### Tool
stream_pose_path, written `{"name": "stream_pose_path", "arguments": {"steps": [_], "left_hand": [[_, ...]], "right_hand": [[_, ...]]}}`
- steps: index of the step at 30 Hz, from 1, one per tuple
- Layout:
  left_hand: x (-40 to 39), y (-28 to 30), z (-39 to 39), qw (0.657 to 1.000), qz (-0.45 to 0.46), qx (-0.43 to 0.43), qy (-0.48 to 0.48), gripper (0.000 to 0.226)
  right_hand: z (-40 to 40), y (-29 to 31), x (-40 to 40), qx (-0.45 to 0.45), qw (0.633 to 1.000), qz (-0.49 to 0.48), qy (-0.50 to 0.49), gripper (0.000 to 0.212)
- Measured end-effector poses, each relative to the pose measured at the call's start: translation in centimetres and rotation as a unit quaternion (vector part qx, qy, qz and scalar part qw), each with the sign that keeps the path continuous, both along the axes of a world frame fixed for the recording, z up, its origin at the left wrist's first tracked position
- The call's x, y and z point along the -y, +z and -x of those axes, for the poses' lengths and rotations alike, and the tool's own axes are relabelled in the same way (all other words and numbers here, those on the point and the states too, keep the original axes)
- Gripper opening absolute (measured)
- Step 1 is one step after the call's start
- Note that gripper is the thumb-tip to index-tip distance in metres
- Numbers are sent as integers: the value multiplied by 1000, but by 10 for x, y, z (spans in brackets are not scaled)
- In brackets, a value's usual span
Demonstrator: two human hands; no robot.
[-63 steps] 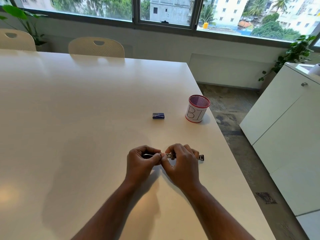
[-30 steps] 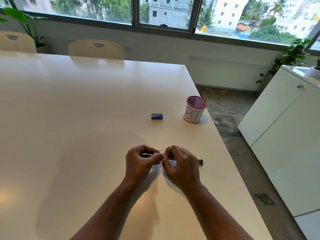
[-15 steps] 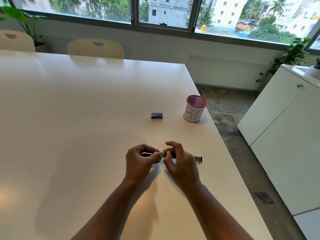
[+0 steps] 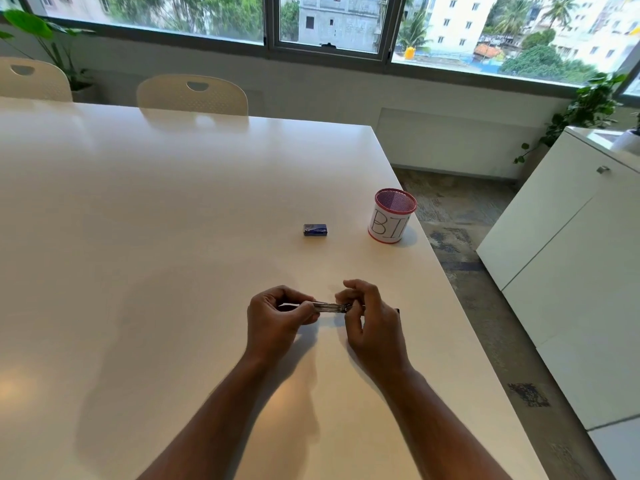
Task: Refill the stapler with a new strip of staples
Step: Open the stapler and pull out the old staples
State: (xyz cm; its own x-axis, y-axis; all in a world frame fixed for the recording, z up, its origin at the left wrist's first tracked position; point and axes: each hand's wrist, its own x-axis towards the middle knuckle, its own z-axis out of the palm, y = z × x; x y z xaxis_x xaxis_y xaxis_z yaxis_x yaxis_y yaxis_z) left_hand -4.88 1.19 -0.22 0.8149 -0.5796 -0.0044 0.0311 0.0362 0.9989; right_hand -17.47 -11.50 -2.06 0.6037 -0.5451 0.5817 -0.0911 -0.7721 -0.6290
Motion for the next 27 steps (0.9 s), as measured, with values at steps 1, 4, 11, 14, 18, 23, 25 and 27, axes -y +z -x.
{"name": "stream_pose_path", "arguments": {"steps": [1, 4, 11, 14, 18, 23, 25, 27], "left_hand": [[-1, 1, -1, 1000, 5, -7, -5, 12], [-4, 4, -2, 999, 22, -35, -14, 9], [-6, 4, -3, 998, 38, -53, -9, 6], [-5, 3, -3, 998, 35, -49, -4, 6], [-5, 2, -2, 999, 22, -24, 3, 12], [-5, 2, -4, 1000, 17, -19, -11, 11], [-5, 2, -5, 999, 17, -21, -21, 10], [-5, 1, -5, 999, 15, -19, -32, 10]], "right_hand": [[0, 1, 0, 9, 1000, 8, -8, 25], [2, 3, 1, 22, 999, 23, -36, 16], [3, 4, 1, -58, 995, 44, -63, 46], [3, 4, 2, -68, 996, 34, -53, 47], [2, 4, 3, -53, 998, 28, -32, 52], [2, 2, 6, -43, 998, 34, -34, 62], [2, 2, 7, -37, 998, 27, -37, 62], [2, 1, 7, -35, 998, 22, -38, 62]]}}
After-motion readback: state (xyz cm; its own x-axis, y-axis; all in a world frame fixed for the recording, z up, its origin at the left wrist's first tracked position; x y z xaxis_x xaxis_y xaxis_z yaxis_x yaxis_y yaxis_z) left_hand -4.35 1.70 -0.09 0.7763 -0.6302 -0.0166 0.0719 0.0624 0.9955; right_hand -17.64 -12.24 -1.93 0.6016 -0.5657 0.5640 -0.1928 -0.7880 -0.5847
